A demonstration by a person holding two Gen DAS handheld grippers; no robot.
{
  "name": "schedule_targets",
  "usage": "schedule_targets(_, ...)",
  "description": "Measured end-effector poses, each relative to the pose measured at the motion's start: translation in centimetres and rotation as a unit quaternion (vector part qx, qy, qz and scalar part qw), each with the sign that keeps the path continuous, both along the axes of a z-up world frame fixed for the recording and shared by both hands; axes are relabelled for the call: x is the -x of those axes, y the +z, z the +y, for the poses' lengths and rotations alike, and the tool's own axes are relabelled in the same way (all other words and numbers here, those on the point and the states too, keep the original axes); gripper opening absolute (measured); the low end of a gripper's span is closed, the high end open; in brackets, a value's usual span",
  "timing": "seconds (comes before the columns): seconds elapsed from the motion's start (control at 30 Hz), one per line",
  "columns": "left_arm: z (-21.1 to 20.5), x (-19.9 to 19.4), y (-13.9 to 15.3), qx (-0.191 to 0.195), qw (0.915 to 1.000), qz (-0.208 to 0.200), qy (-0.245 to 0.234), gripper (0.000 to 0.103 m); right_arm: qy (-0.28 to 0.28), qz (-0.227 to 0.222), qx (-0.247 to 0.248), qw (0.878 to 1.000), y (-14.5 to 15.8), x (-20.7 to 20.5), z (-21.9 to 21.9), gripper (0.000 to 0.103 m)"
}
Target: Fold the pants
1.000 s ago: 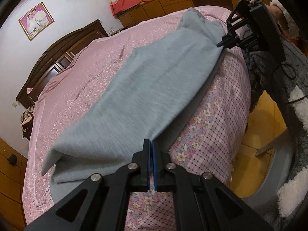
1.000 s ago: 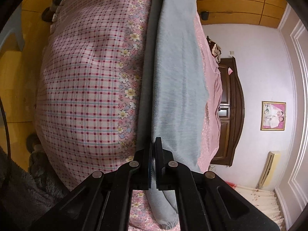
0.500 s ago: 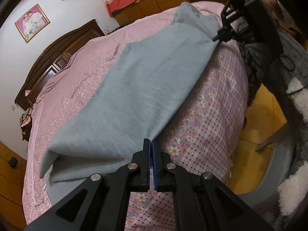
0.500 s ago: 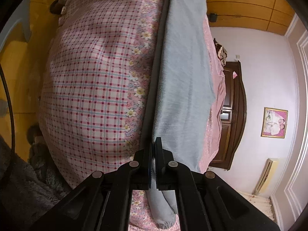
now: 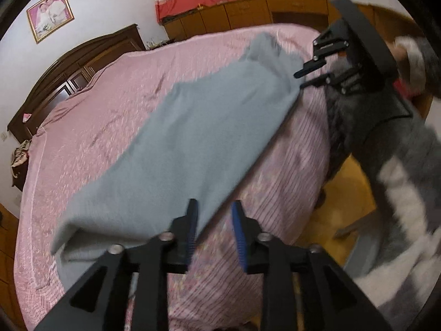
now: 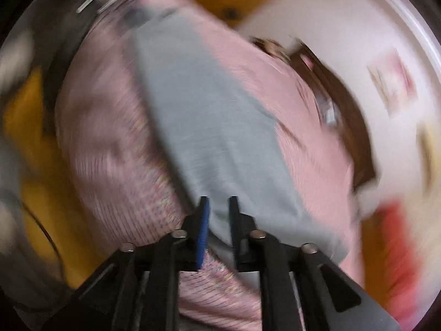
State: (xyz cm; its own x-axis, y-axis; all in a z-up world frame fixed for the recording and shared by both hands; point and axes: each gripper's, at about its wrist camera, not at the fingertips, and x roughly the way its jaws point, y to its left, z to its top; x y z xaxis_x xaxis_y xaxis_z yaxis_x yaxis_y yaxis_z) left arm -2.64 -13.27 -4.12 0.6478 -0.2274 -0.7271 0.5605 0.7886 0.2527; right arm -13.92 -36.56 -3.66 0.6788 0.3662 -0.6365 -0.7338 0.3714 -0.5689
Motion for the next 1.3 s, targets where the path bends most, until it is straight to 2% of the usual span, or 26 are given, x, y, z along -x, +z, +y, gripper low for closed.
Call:
schedule_targets(0.03,-0.6,-0.3,0.8,0.009,0.9999,-0.009,-0.002,0.036,-0.042,0.053,-0.064,0.996,1.5,-1.5,-1.6,0.020)
schedule_targets(0.07,-1.2,-0.7,1.4,0.017,0.9997,-0.016,-0.005,0.038,-0.064,0.088,-0.106,0.988,2.4,-2.6,-2.8,0.020)
schedule_targets(0.1,-1.8,-1.1,1.9,0.025,0.9994,-0.022,-0.010,0.038,-0.095,0.137,-0.176,0.970,3.5,-4.1,-5.0,0.020)
schedule_targets(0.13,-2.6,-1.7,2.3,0.036,0.9987,-0.032,-0.017,0.038,-0.112,0.160,-0.213,0.957,4.0,-5.1,-6.4,0.020)
schedule_targets(0.2,-3.9,-3.0,2.8,0.052,0.9974,-0.049,-0.013,0.039,-0.164,0.217,-0.312,0.910,4.8,-7.7,-10.4,0.025)
schedule_targets(0.23,-4.6,-3.7,2.8,0.061,0.9968,-0.052,-0.009,0.040,-0.192,0.249,-0.364,0.877,4.7,-9.3,-13.0,0.030)
schedule_targets(0.3,-6.1,-5.1,2.5,0.079,0.9954,-0.053,-0.009,0.040,-0.224,0.299,-0.425,0.825,3.8,-11.8,-17.2,0.035)
schedule_targets(0.33,-7.0,-5.7,2.2,0.087,0.9947,-0.054,-0.010,0.040,-0.234,0.304,-0.430,0.817,3.5,-12.6,-18.4,0.035)
schedule_targets(0.37,-7.6,-6.2,1.9,0.091,0.9944,-0.052,-0.011,0.040,-0.239,0.305,-0.425,0.818,3.1,-13.3,-19.5,0.036)
schedule_targets(0.47,-9.0,-7.5,0.5,0.098,0.9943,-0.039,-0.012,0.040,-0.196,0.317,-0.387,0.844,2.7,-14.9,-21.3,0.036)
schedule_targets(0.5,-9.0,-7.9,0.1,0.098,0.9946,-0.034,-0.006,0.040,-0.166,0.305,-0.370,0.862,3.2,-14.9,-21.3,0.036)
schedule_targets(0.53,-9.1,-8.1,-0.3,0.099,0.9947,-0.028,-0.001,0.040,-0.146,0.275,-0.343,0.886,3.6,-14.7,-21.1,0.037)
schedule_targets(0.6,-9.1,-8.8,-1.1,0.104,0.9945,-0.013,0.009,0.040,-0.126,0.247,-0.290,0.916,3.4,-15.0,-20.6,0.039)
schedule_targets(0.63,-9.2,-9.0,-1.6,0.104,0.9944,-0.006,0.015,0.040,-0.125,0.261,-0.279,0.915,3.0,-15.5,-20.5,0.039)
schedule_targets(0.67,-9.3,-9.0,-2.1,0.101,0.9946,-0.003,0.021,0.040,-0.122,0.292,-0.273,0.908,2.2,-16.4,-20.6,0.039)
schedule_targets(0.7,-9.2,-8.9,-2.5,0.094,0.9952,-0.003,0.026,0.040,-0.121,0.303,-0.271,0.906,1.7,-16.8,-20.5,0.039)
schedule_targets(0.83,-9.2,-8.7,-4.0,0.069,0.9973,0.010,0.022,0.040,-0.095,0.299,-0.283,0.906,1.0,-17.7,-20.9,0.039)
schedule_targets(1.0,-9.1,-8.3,-4.3,0.049,0.9987,0.006,0.012,0.040,-0.073,0.356,-0.329,0.872,1.8,-19.9,-22.6,0.039)
schedule_targets(1.07,-9.0,-8.3,-4.3,0.047,0.9988,0.005,0.014,0.040,-0.075,0.355,-0.318,0.876,1.5,-20.5,-21.9,0.037)
schedule_targets(1.1,-8.9,-8.4,-4.4,0.049,0.9987,0.005,0.015,0.040,-0.082,0.354,-0.307,0.880,1.3,-20.6,-21.6,0.032)
schedule_targets(1.13,-8.9,-8.5,-4.5,0.050,0.9986,0.006,0.016,0.040,-0.092,0.352,-0.293,0.884,0.9,-20.7,-21.2,0.021)
schedule_targets(1.2,-8.9,-8.4,-4.5,0.049,0.9987,0.004,0.017,0.041,-0.097,0.356,-0.281,0.886,0.5,-20.4,-20.8,0.021)
schedule_targets(1.3,-9.2,-8.1,-4.6,0.039,0.9992,-0.004,0.012,0.042,-0.077,0.351,-0.283,0.889,1.9,-19.1,-20.4,0.020)
